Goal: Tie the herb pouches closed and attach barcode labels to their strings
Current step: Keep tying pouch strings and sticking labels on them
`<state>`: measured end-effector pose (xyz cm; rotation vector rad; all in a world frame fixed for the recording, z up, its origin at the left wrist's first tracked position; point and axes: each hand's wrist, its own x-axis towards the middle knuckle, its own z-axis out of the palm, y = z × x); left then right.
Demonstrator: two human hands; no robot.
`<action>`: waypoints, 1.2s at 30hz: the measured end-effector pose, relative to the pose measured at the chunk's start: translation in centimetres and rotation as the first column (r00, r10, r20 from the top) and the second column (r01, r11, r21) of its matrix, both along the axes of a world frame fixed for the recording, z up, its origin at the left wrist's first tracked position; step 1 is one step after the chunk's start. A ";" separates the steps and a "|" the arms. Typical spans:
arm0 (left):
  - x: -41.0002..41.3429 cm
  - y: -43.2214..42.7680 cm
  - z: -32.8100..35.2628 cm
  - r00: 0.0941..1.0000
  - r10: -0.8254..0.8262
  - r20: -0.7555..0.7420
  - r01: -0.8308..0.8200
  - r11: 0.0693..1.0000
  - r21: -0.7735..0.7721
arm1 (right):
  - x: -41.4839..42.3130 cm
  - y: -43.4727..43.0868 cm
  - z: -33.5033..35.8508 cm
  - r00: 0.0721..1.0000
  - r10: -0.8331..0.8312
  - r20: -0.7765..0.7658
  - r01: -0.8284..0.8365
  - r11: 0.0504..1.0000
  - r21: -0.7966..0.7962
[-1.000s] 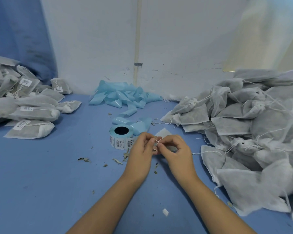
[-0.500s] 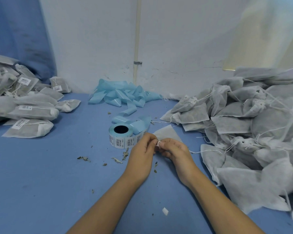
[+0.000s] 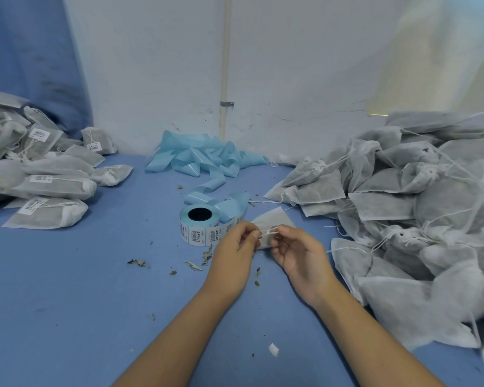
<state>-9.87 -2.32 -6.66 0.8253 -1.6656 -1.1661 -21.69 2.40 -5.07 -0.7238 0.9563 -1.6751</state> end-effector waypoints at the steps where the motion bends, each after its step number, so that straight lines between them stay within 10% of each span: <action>1: 0.0 -0.1 0.0 1.000 0.011 -0.005 -0.010 1.000 0.009 | 0.2 0.0 0.0 0.999 0.042 0.026 -0.042 0.999 -0.005; 19: 0.1 -0.5 0.7 0.994 0.112 -0.015 -0.108 0.976 0.189 | 0.7 -0.5 -0.4 0.969 0.081 0.232 -0.079 0.997 -0.015; 30: 0.9 -0.4 -0.4 0.901 0.217 0.375 0.021 0.843 -0.538 | 0.6 -0.1 -0.2 0.935 0.219 0.281 -0.217 0.975 -0.037; 36: 1.1 -1.0 -0.6 0.922 0.247 0.299 -0.069 0.863 -0.500 | 0.7 0.2 -0.1 0.893 0.353 0.279 -0.341 0.935 -0.092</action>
